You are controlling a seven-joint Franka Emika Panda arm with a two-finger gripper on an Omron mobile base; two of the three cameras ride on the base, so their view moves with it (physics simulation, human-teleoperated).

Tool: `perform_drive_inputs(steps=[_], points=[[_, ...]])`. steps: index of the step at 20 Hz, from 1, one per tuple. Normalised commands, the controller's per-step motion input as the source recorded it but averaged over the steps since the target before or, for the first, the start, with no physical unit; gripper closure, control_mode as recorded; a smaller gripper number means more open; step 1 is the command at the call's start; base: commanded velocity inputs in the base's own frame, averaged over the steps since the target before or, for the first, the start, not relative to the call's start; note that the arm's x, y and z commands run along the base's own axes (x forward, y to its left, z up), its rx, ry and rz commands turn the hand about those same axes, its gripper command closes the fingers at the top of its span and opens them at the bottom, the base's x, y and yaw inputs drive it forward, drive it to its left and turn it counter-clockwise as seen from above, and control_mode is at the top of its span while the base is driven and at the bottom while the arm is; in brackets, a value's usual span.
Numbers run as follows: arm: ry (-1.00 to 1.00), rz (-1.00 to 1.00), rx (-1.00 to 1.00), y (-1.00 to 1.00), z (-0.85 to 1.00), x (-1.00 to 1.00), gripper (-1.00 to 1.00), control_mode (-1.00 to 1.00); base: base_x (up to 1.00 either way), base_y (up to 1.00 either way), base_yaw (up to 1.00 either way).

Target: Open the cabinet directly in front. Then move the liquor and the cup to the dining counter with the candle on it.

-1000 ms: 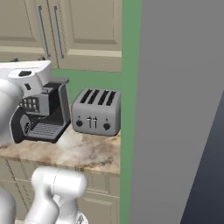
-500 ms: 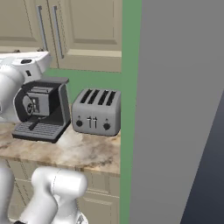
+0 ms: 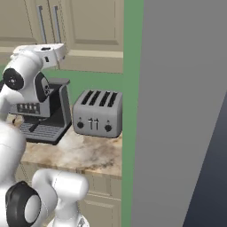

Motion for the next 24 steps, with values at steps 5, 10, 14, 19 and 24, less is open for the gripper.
perform_drive_inputs(steps=[5, 10, 14, 19, 24], points=[[0.10, 0.01, 0.00, -0.07, 0.00, 0.87, -1.00, -1.00, 0.00, 0.00, 0.00], [0.08, 0.00, 0.00, 0.00, 0.00, 0.71, -1.00, -1.00, 0.00, 0.00, 0.00], [0.10, 0.00, 0.00, 0.09, -0.03, 0.98, -1.00, -1.00, 0.00, 0.00, 0.00], [0.10, 0.00, 0.00, 0.32, -0.29, 1.00, -1.00, -1.00, 0.00, 0.00, 0.00], [0.02, 0.00, 0.00, 0.23, -0.29, 0.91, 1.00, -1.00, 0.00, 0.00, 0.00]])
